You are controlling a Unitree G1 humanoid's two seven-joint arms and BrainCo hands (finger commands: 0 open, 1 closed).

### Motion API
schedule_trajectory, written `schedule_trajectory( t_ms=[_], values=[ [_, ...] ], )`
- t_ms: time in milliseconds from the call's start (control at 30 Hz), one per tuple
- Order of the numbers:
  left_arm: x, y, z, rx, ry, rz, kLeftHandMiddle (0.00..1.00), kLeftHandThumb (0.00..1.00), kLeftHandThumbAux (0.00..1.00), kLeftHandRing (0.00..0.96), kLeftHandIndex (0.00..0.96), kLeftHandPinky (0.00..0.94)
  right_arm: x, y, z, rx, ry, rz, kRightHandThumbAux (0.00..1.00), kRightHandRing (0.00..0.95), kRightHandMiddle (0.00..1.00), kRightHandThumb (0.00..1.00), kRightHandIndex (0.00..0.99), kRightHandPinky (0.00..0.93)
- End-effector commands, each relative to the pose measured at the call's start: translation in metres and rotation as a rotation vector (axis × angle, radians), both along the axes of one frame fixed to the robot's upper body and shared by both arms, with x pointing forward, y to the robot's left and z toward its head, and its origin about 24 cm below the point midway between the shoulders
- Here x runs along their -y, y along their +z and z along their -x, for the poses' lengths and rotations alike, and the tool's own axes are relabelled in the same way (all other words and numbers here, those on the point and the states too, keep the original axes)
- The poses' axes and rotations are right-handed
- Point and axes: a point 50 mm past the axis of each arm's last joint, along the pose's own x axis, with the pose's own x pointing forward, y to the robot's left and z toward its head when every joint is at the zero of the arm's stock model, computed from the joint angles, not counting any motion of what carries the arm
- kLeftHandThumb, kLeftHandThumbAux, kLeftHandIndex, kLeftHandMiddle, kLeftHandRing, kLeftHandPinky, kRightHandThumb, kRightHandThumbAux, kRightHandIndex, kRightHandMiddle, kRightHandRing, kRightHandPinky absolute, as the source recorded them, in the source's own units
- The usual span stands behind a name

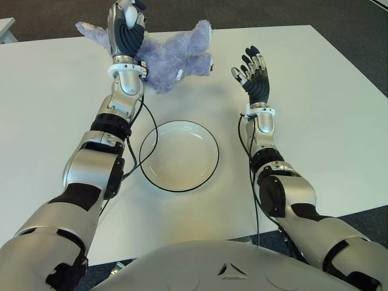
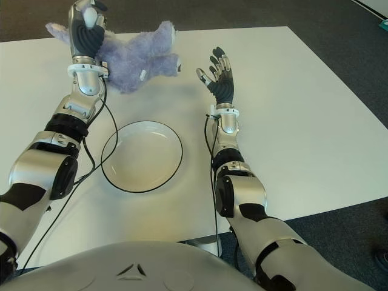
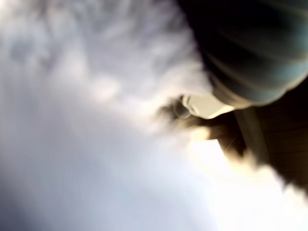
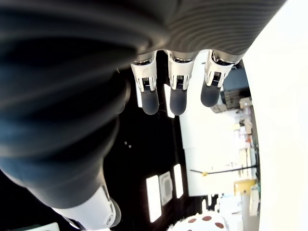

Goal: Put the doll into the plate.

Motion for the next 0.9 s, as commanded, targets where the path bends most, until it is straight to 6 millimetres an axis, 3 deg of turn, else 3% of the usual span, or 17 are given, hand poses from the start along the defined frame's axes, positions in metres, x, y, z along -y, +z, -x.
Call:
schedule_trajectory(
  t_ms=[33,900],
  values=[
    [-0.003,-0.006,0.004,-0.009,-0.008,-0.025,0.869,0.747,0.693,0.877,0.443,0.876,-0.001,-0.036,0.015,-0.121,-0.010,-0.034,0.849,0.077,0.093,0.255,0.077,0.070],
    [0.000,-0.002,0.018,0.017,0.010,-0.067,0.859,0.743,0.694,0.867,0.443,0.880,-0.001,-0.036,0.015,-0.124,-0.014,-0.027,0.853,0.080,0.093,0.241,0.078,0.079]
  ],
)
